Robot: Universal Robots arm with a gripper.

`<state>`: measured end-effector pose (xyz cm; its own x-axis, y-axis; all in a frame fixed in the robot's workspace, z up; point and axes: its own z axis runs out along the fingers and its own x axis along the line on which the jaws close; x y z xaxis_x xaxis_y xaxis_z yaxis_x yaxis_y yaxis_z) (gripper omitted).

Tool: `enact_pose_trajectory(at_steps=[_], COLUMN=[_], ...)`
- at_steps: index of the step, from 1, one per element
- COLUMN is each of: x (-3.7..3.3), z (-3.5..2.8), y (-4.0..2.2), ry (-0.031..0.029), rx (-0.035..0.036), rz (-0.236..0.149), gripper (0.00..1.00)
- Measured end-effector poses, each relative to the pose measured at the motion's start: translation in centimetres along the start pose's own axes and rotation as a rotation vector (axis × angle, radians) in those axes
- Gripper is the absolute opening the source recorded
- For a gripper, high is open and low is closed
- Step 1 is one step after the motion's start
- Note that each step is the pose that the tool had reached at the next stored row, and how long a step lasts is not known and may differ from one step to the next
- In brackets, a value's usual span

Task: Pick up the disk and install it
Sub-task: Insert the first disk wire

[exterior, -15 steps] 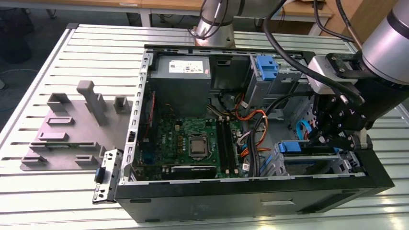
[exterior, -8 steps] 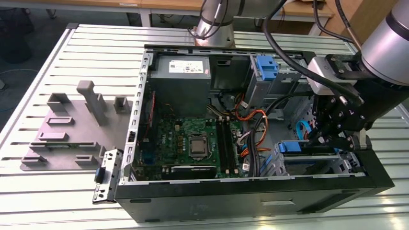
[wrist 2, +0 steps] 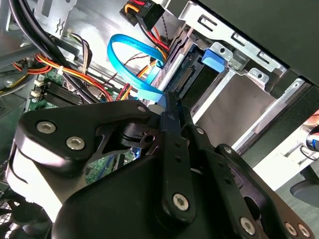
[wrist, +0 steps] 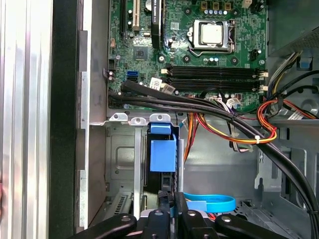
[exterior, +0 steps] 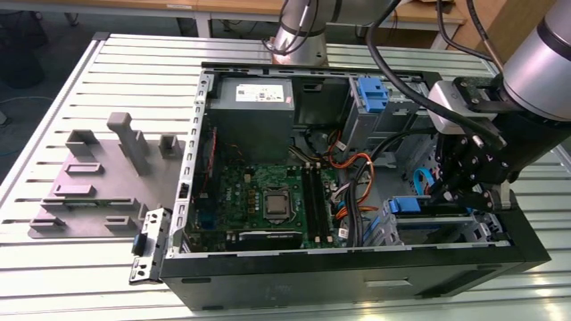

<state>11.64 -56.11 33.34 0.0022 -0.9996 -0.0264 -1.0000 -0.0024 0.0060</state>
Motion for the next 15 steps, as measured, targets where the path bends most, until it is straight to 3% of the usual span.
enact_pose_trajectory(at_steps=[15], x=[0.01], z=[0.38], y=[0.0], ry=[0.0001], rx=[-0.0001], rz=[0.0], gripper=[0.16])
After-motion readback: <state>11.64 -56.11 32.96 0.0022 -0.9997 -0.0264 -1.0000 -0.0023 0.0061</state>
